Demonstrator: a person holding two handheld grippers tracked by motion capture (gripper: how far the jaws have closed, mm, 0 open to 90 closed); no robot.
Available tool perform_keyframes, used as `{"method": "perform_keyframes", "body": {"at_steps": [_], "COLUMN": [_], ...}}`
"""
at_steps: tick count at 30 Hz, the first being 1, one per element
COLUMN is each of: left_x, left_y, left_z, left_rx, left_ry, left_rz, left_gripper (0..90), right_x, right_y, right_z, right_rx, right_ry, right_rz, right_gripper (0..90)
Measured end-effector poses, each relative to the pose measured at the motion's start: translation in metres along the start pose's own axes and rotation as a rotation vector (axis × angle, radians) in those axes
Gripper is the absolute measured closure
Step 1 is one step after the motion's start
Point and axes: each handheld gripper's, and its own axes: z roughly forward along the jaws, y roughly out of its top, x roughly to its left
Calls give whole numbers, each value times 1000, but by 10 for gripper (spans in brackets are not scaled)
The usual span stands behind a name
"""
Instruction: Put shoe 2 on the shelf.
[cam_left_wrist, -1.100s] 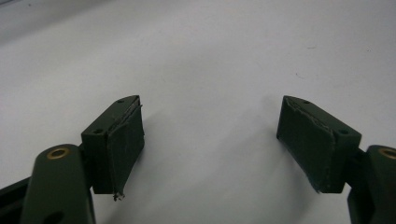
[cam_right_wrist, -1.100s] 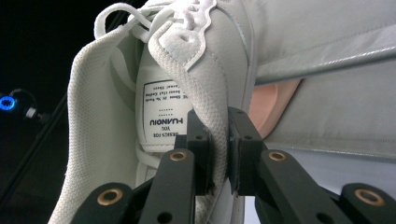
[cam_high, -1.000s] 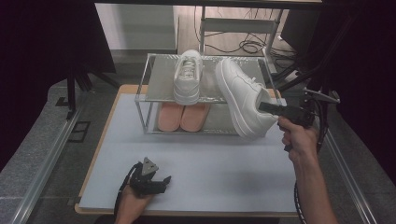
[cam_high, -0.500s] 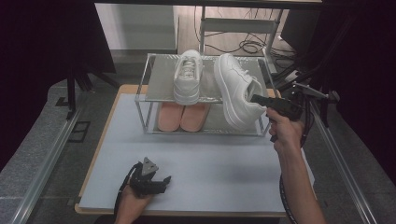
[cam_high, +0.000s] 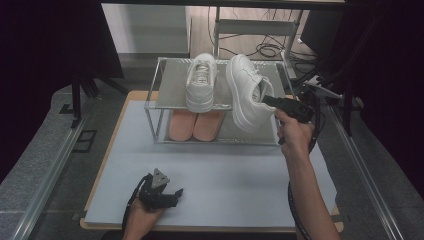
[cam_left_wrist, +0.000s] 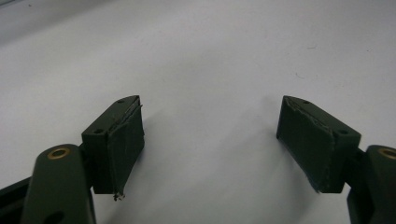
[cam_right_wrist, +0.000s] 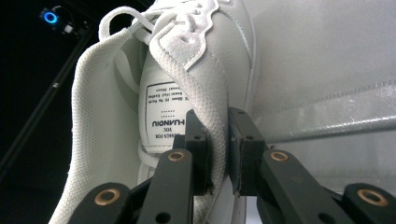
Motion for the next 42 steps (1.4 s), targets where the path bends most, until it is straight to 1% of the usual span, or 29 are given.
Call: {"method": "perform_keyframes", "body": {"at_steps": [4, 7, 12, 16, 18, 19, 21, 22, 23, 24, 27, 28, 31, 32, 33, 34, 35, 37, 40, 42], "left_x": [0, 0, 0, 0, 0, 0, 0, 0, 0, 0, 0, 0, 0, 0, 0, 0, 0, 0, 0, 0], "left_y": [0, 0, 0, 0, 0, 0, 0, 0, 0, 0, 0, 0, 0, 0, 0, 0, 0, 0, 0, 0], "left_z": [0, 0, 0, 0, 0, 0, 0, 0, 0, 0, 0, 0, 0, 0, 0, 0, 0, 0, 0, 0], "left_rx": [0, 0, -1, -1, -1, -1, -2, -2, -2, -2, -2, -2, -2, -1, -2, -2, -1, -1, 4, 4], "left_ry": [0, 0, 0, 0, 0, 0, 0, 0, 0, 0, 0, 0, 0, 0, 0, 0, 0, 0, 0, 0], "left_rz": [0, 0, 0, 0, 1, 1, 1, 1, 1, 1, 1, 1, 1, 2, 2, 2, 2, 2, 8, 8], "left_gripper": [229, 229, 229, 230, 230, 230, 230, 231, 231, 231, 231, 231, 231, 231, 231, 231, 231, 231, 231, 231], "right_x": [5, 10, 18, 23, 25, 26, 26, 26, 27, 26, 23, 23, 23, 24, 24, 24, 27, 27, 27, 25], "right_y": [2, 3, 4, 4, 2, 2, 1, 1, 1, 1, 1, 2, 2, 3, 3, 3, 4, 5, 4, 2], "right_z": [5, 8, 13, 16, 19, 20, 22, 22, 23, 23, 22, 22, 20, 18, 17, 17, 12, 7, -2, -7], "right_rx": [-9, -19, -27, -30, -27, -35, -29, -41, -44, -44, -40, -33, -43, -47, -46, -46, -52, -57, -78, -86], "right_ry": [-28, -43, -64, -65, -56, -54, -26, -21, -19, -8, 33, 42, 59, 67, 65, 65, 68, 68, 77, 81], "right_rz": [4, -4, -31, -67, -79, -88, -89, -84, -92, -100, -99, -98, -117, -126, -142, -142, -169, -203, -225, -249], "right_gripper": [784, 772, 752, 715, 691, 678, 642, 631, 618, 603, 560, 549, 534, 524, 521, 521, 520, 517, 518, 525]}}
